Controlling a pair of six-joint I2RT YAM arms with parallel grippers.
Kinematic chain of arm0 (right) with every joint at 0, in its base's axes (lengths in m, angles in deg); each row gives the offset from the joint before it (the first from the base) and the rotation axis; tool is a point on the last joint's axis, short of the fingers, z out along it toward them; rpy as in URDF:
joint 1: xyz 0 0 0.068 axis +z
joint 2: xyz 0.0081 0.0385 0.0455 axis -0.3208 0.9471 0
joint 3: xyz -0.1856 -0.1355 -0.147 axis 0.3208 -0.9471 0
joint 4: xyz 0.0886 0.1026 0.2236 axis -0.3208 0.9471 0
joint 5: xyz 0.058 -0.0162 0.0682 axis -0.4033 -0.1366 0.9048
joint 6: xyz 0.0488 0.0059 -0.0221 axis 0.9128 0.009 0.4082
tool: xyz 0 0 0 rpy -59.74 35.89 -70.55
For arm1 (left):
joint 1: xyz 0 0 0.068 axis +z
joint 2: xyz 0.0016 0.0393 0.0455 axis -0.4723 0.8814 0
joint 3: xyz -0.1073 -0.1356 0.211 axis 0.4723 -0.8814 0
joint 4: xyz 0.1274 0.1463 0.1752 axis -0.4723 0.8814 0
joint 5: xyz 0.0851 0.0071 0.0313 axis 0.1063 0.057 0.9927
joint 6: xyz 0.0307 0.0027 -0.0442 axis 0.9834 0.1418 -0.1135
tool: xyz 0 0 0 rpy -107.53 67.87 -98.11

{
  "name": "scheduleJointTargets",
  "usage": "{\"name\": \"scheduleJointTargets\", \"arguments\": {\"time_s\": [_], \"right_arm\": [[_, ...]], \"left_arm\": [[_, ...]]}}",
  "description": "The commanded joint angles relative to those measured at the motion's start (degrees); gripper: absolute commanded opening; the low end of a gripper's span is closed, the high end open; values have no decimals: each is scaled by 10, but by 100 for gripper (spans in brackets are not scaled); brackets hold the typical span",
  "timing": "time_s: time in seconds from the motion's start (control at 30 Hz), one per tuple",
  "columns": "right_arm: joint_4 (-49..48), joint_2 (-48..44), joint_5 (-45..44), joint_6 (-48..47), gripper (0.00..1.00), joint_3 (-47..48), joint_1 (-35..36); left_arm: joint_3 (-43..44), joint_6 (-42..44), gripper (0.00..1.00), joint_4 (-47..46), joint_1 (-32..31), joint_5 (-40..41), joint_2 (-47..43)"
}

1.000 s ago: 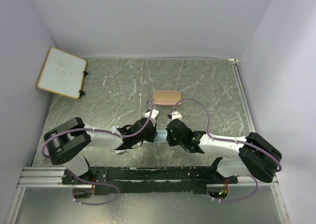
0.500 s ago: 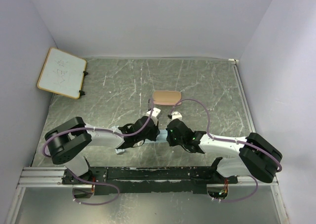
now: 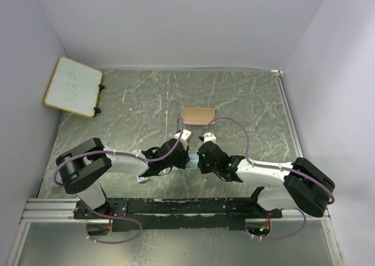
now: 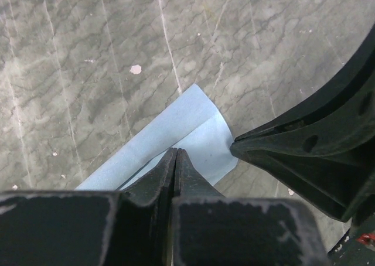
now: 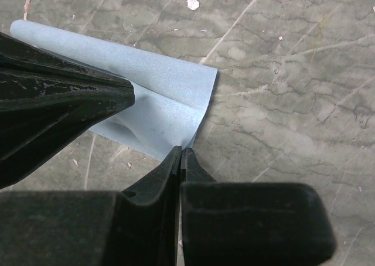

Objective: Organize the sunglasses
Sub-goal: Fold the glasses cleaning cloth at the center of the board.

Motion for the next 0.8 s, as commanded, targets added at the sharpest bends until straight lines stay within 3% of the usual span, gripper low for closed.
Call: {"name": "scheduleJointTargets", "arguments": {"time_s": [0.0,0.4,0.57,0.77], "right_arm": [[-1,-2,-5,3,0,4,3],[2,-4,-6,3,0,6,3],[17,-18,-23,10,24,9,3],[32,-43,-40,7,25,18,4]], "left_arm": [[0,-11,8,5,2,-11,15],[12,-13,7,30,2,-12,42],[6,-16,7,29,1,-11,38],[4,-16,7,29,2,-10,36]]}}
